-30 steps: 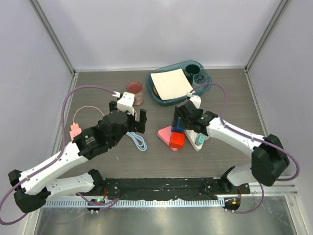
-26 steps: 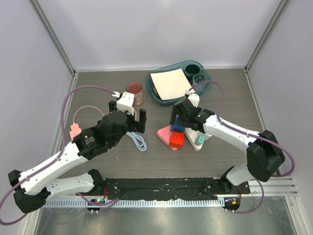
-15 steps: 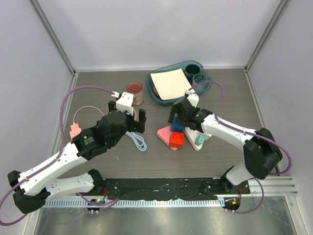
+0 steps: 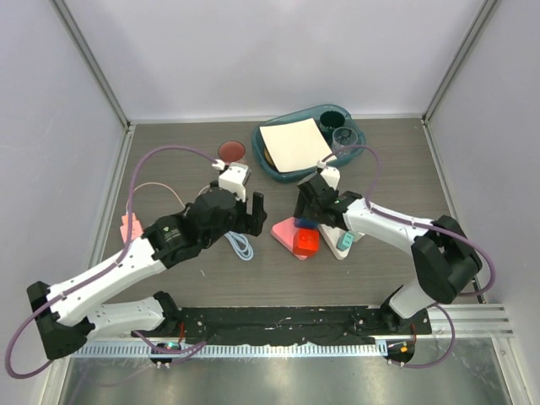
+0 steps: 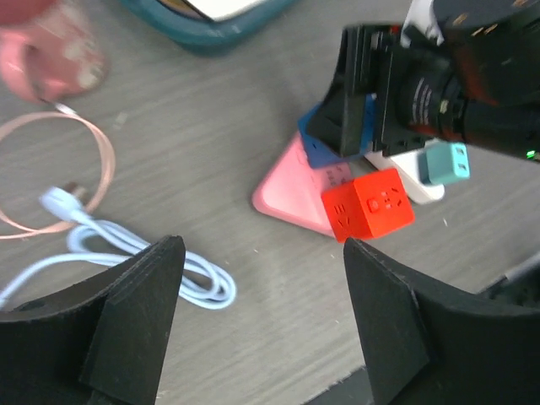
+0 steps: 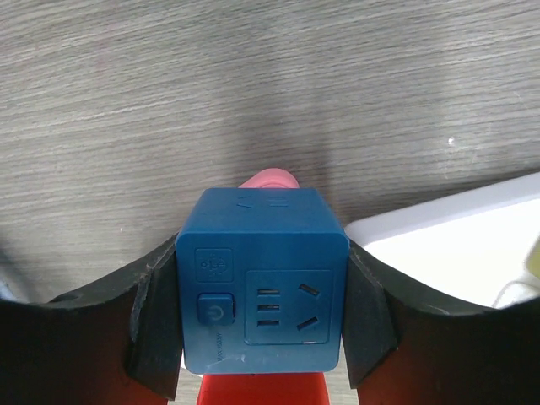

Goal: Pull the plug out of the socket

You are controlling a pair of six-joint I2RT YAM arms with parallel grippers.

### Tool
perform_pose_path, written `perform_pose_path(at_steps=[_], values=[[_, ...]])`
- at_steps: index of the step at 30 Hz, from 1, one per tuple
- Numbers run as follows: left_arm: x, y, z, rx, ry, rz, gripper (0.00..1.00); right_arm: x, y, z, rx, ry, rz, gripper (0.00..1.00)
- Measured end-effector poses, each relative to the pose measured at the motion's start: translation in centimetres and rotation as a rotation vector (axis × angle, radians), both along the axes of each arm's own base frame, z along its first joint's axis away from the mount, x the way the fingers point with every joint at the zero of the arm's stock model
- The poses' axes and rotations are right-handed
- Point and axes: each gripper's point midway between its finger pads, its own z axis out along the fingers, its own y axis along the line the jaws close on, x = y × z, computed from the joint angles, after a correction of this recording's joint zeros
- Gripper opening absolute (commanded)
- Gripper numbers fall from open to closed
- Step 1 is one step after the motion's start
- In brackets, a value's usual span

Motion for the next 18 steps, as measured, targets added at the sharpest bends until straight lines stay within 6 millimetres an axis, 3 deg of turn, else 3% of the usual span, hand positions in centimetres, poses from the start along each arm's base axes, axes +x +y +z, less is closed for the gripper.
perform_pose_path(at_steps=[4,10,13,18], values=[[0.3,-1.3,-3.6,-0.040,0.196,-0.052,0.79,-0.8,-0.7,1.5,0.016,-0.039,0.017,0.29],[3.4,2.3,-8.7,-0.236,0.475,0.053,0.77,-1.8,-1.3,3.9,0.074,-0.115,0.048,0.26],[2.6,0.9,-10.2,-0.255,0.571,-0.024,0.78,-2.3,-0.9,4.3,0.111,-0.126,0.075,0.25],[1.1,-1.6,-10.5,-0.315,0.660,-0.174,0.78,-2.8,0.9,4.9,0.194,-0.126,0.148,0.23]])
